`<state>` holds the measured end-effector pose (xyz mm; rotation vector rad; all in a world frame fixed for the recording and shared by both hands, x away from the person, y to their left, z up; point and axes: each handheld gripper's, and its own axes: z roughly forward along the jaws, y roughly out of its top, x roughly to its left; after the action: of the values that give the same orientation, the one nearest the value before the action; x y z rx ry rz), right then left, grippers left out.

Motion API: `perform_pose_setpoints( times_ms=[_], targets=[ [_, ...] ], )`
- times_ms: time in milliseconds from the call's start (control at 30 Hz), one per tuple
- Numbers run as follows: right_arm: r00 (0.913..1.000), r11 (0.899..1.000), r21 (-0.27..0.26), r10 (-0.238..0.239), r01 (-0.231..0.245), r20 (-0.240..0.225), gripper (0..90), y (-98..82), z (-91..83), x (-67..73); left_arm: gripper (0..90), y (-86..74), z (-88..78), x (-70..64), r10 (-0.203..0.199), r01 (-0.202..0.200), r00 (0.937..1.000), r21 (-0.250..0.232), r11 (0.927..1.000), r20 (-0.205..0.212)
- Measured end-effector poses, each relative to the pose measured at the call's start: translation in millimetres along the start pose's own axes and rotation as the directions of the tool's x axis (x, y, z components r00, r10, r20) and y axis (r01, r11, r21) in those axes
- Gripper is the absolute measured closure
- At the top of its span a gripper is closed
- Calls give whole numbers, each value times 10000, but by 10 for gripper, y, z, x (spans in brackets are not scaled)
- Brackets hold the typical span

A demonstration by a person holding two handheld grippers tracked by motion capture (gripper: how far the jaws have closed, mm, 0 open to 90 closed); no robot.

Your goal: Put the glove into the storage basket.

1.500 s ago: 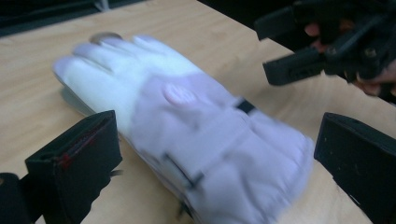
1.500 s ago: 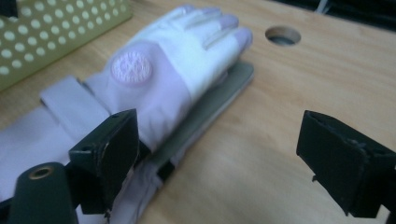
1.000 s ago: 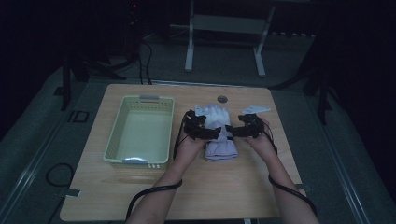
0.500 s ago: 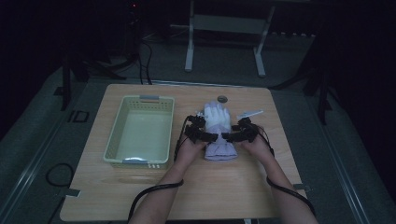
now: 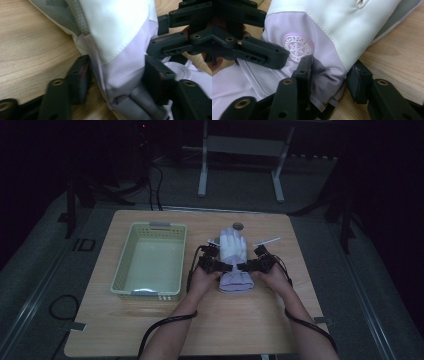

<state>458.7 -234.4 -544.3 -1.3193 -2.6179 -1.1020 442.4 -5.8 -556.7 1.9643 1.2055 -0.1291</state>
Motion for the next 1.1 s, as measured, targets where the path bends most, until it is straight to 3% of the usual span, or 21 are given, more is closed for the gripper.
perform_pose_setpoints(
  times_ms=[100,200,300,433,700,1100],
  targets=[
    [9976,9990,-155,-418,428,556,691,-11,-14,81,547,18,-6,-29,228,-228,9997,90,9997,-52],
    [9896,9968,-198,-743,773,1234,738,-17,-14,181,602,34,-10,-56,348,-345,9993,161,9993,-154],
    [9845,9963,-179,-797,835,1563,765,-17,-17,235,630,44,-18,-67,473,-470,9988,212,9987,-160],
    [9831,9966,-246,-732,784,1676,789,-8,-37,258,655,66,-42,-98,603,-598,9980,291,9978,-183],
    [9813,9963,-429,-651,740,1809,804,11,-125,322,680,102,-114,-150,462,-461,9989,291,9985,6],
    [9804,9919,-1070,-466,680,1916,804,72,-411,495,693,258,-397,-374,1006,-1007,9949,248,9946,61]
  ],
)
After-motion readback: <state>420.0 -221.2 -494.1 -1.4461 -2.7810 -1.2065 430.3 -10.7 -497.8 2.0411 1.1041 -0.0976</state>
